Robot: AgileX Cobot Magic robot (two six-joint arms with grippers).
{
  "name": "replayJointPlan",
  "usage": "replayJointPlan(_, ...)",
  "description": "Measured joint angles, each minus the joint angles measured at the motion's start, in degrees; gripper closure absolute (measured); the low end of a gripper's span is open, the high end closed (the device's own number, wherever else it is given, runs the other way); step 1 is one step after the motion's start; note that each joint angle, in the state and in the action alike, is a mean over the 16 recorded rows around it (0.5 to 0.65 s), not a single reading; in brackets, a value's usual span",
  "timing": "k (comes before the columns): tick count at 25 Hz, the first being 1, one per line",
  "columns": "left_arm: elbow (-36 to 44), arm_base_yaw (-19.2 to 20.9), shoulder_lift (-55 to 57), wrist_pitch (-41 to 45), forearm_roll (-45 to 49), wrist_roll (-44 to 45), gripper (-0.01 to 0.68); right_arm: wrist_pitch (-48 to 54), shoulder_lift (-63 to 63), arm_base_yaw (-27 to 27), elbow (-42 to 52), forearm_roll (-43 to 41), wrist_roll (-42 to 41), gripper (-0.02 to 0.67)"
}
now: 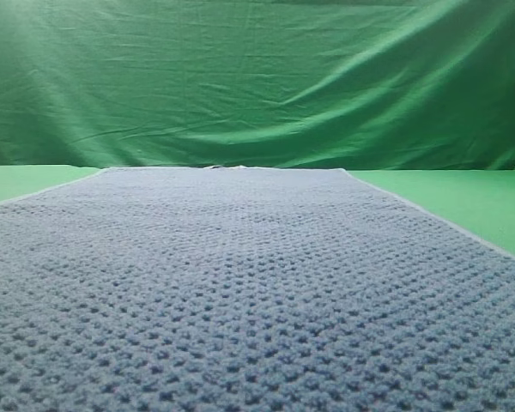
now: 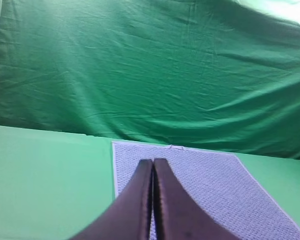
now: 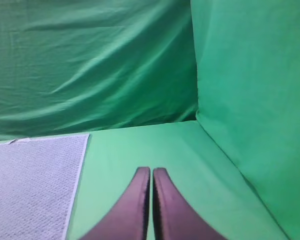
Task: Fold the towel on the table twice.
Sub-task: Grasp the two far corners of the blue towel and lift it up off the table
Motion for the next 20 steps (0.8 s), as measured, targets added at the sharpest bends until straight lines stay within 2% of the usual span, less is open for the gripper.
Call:
replayJointPlan(9,-4.2,0.0,3.5,-0.5,0.1,-0.1,0.673,-1.8,8.0,2.5,-6.1,1.2,0.0,0.649)
replayJointPlan(14,-8.4,0.0,8.2,5.7,0.3,-0.1,0.673,0.9,13.9,3.2,-10.4,1.4,-0.6,0.649)
replayJointPlan(20,-15.4,0.0,18.0,16.5,0.8,-0.1,0.673,10.5,24.8,4.8,-18.2,1.4,-2.4,0.649)
